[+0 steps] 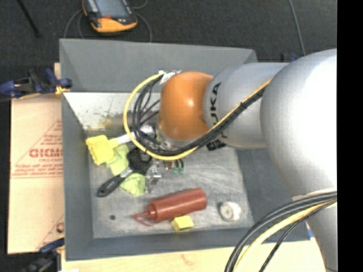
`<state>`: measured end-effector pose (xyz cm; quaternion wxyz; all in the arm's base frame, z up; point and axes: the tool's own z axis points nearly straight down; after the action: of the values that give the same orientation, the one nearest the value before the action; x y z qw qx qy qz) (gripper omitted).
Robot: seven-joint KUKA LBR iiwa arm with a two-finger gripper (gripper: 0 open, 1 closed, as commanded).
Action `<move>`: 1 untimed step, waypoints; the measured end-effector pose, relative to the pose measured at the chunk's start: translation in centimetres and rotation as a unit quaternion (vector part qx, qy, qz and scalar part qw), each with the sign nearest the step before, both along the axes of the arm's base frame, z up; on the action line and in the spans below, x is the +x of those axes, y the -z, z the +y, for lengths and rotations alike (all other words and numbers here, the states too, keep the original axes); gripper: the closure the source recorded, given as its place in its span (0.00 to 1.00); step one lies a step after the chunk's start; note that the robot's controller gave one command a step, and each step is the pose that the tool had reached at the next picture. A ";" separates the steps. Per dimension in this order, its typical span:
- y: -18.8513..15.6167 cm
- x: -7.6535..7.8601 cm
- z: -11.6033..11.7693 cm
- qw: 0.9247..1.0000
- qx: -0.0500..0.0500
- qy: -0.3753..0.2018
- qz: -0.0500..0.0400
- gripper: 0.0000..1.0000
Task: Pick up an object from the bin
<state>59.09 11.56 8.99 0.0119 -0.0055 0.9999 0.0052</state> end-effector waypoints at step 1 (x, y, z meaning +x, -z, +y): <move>2.0 1.8 0.1 1.000 0.002 -0.001 -0.005 0.00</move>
Offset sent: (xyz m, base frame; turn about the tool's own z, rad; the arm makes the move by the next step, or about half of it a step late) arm 0.0260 -0.0092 -0.0199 -0.2841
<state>60.89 11.63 6.97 0.0169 -0.0062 0.9998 0.0076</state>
